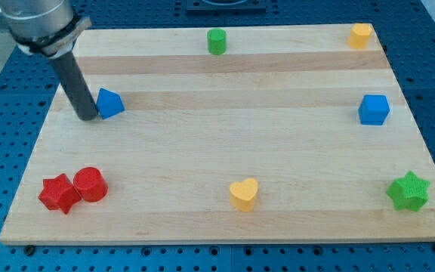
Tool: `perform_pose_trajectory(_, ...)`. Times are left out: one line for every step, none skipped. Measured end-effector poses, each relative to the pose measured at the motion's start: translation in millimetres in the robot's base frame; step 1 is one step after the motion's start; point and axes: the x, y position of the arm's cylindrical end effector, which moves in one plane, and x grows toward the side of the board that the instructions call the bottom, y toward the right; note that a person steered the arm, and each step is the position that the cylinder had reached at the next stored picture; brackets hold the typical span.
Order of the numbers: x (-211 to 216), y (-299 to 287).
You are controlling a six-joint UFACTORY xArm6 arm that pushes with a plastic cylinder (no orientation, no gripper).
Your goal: Nudge blue triangle up a bit
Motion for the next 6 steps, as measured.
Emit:
perform_pose_trajectory(30.5,0.0)
perform_pose_trajectory(31.2,1.0)
perform_pose_trajectory(-7.0,1.0)
perform_pose_trajectory(-45.6,1.0)
perform_pose_trajectory(-76.0,-8.4)
perform_pose_trajectory(-101.6,-18.8)
